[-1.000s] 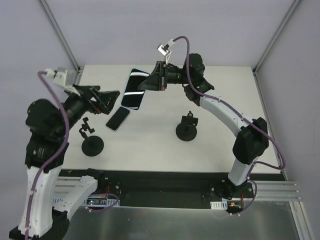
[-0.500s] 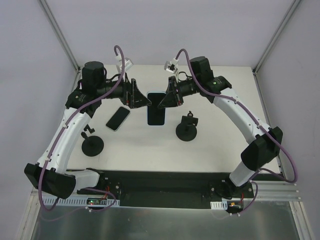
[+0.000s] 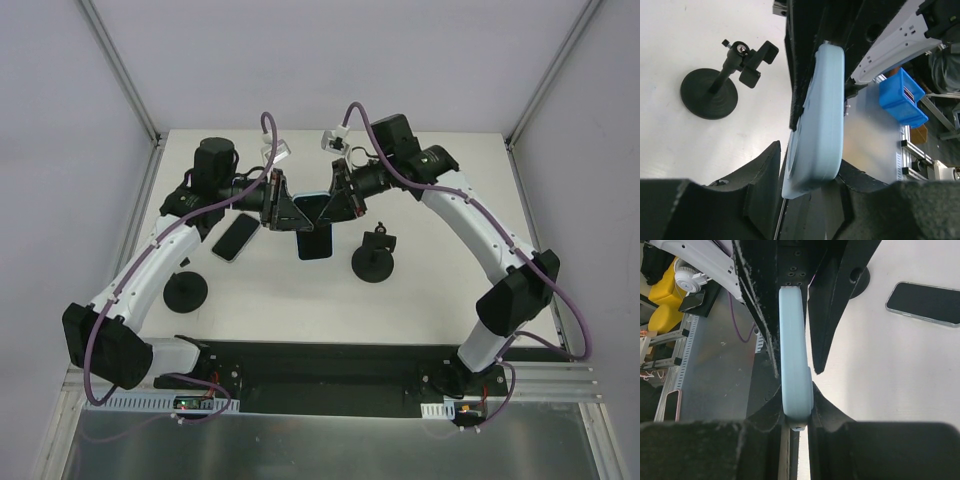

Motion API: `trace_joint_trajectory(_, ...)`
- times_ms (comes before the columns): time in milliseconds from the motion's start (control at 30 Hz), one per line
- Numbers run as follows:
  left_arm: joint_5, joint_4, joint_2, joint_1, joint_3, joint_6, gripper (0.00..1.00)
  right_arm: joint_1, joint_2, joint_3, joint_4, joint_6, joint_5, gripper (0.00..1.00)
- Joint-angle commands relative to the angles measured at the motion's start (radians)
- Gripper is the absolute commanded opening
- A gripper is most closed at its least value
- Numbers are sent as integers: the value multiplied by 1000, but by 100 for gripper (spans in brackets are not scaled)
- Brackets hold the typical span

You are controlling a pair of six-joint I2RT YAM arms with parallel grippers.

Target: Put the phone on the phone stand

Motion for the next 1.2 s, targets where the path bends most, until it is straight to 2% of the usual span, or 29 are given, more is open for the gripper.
trace_joint_trajectory(0, 45, 108, -26, -19, -19, -24, 30, 39, 27, 112, -73, -87, -59, 1)
trace_joint_trajectory(33, 39, 125, -32, -19, -30, -32, 28, 48, 43, 139, -88, -95, -55, 1)
trace_joint_trajectory(100, 23, 134, -60, -19, -41, -26, 16, 57, 59, 162, -123, -110, -33, 1)
trace_joint_trajectory(133, 0, 139, -87, -19, -53, -8, 2, 60, 70, 169, -127, -110, -30, 1)
trace_joint_trajectory(200, -41, 145, -121, -19, -73, 6, 0, 60, 74, 178, -127, -105, -22, 2)
trace_joint_trajectory(233, -91, 148, -154, -19, -93, 20, 0, 60, 76, 179, -125, -98, -15, 14)
trace_joint_trajectory(300, -139, 156, -188, -16, -110, 41, 0, 62, 73, 175, -124, -95, 2, 26)
trace_joint_trajectory(333, -170, 159, -219, -5, -122, 43, 0, 60, 71, 173, -121, -95, 8, 42)
trace_joint_trajectory(400, -190, 195, -244, 13, -137, 22, 0, 59, 70, 164, -114, -90, 25, 52)
trace_joint_trajectory(433, -198, 218, -264, 25, -157, 6, 0, 59, 71, 162, -111, -90, 27, 62)
trace_joint_trajectory(533, -178, 321, -284, 93, -191, -78, 0, 57, 71, 146, -98, -89, 33, 72)
trace_joint_trajectory(600, -127, 436, -290, 139, -225, -165, 0, 56, 73, 141, -82, -75, 28, 74)
trace_joint_trajectory(800, 23, 709, -241, 154, -292, -386, 0, 68, 88, 124, 97, 69, -11, 72)
trace_joint_trajectory(1000, 25, 818, -255, 153, -325, -434, 0, 83, 116, 150, 113, 109, -4, 65)
trace_joint_trajectory(1067, 16, 821, -265, 153, -329, -429, 0, 83, 119, 158, 113, 115, -22, 50)
trace_joint_trajectory(1100, 11, 824, -273, 154, -334, -428, 0, 88, 123, 159, 114, 117, -28, 38)
trace_joint_trajectory(1167, 0, 831, -284, 154, -340, -426, 0, 90, 125, 162, 125, 123, -51, 21)
